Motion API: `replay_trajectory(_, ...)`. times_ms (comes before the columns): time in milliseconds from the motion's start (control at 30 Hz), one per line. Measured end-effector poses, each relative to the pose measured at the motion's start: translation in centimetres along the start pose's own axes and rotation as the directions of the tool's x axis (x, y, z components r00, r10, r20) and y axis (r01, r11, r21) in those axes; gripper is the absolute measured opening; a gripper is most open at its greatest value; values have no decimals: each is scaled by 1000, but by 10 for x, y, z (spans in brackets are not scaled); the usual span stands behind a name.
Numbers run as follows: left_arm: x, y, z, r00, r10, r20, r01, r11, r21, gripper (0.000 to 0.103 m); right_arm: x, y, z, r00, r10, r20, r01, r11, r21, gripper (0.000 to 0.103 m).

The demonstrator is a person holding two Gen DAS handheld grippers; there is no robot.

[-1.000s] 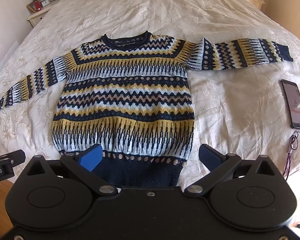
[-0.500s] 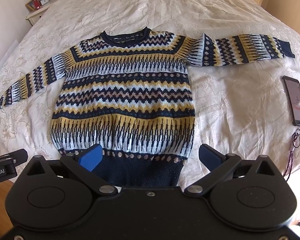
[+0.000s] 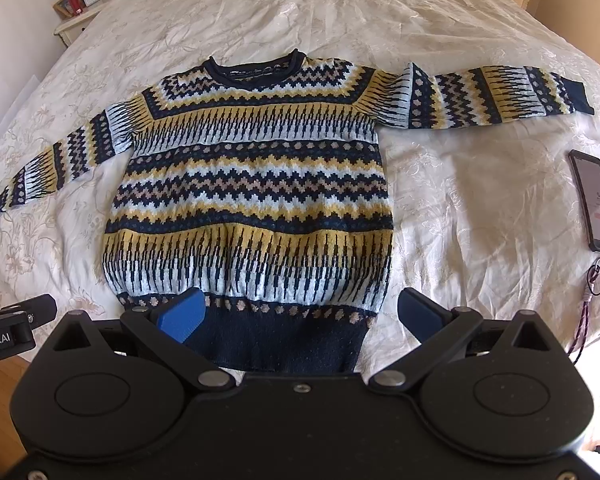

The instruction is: Fold small clothes

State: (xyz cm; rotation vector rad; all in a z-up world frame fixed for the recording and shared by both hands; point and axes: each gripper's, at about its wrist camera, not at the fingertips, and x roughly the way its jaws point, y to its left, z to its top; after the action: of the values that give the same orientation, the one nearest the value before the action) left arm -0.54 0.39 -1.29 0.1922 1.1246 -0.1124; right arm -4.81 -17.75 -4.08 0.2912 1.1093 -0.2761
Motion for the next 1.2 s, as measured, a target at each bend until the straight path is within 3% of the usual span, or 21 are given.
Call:
replay_trajectory(833,12,-5,8,1000,-4,-22,4,1000,-5,91,15,-2,9,999,15,-31,-15,1000,4,102)
replay_trajectory(1200,29,15,43,993,-71,90,78,995,-70,90,30,11,41,998,65,24,-66,998,3,102)
